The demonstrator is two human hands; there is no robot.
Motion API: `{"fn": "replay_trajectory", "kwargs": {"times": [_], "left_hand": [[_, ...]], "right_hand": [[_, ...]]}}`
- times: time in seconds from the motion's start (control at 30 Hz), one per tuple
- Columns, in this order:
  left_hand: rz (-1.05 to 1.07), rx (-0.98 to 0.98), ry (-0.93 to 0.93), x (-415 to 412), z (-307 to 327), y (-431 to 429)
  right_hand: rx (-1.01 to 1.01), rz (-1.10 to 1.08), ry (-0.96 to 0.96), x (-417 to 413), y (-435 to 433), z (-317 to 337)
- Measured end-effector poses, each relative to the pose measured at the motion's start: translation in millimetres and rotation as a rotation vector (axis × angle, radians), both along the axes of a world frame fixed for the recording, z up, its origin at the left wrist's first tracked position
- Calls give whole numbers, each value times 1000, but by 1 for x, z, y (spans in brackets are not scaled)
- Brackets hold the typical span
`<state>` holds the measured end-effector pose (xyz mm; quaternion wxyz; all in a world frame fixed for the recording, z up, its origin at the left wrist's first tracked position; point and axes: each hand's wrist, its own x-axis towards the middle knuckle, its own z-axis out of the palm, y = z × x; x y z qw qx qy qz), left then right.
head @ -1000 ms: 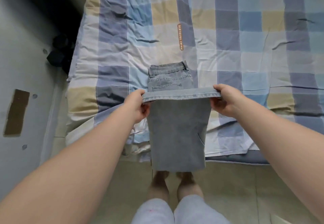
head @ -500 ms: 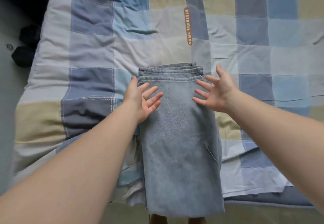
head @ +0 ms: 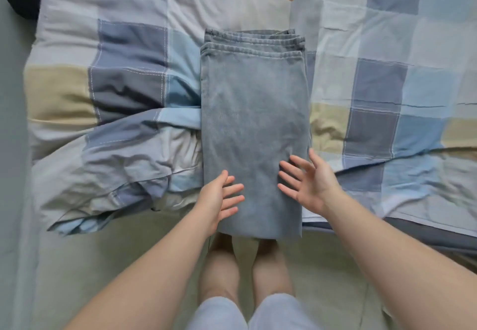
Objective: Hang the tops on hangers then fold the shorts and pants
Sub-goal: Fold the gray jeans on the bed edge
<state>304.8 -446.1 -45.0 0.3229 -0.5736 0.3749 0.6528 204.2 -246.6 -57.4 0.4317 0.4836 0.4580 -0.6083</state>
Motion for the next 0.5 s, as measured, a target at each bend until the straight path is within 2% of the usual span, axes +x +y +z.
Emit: {"fn": "replay_trajectory", "kwargs": {"times": [0.1, 0.27, 0.37, 0.5], "left_hand": [[-96, -20, -134, 56, -15, 13], [-246, -174, -317, 123, -39, 19], [-267, -270, -289, 140, -56, 18], [-254, -363, -124, 140, -78, 13]], "right_hand": [[64, 47, -104, 59, 26, -16], [117, 104, -253, 138, 62, -44], [208, 184, -316, 160, 72, -59], [241, 204, -282, 167, 80, -78]]}}
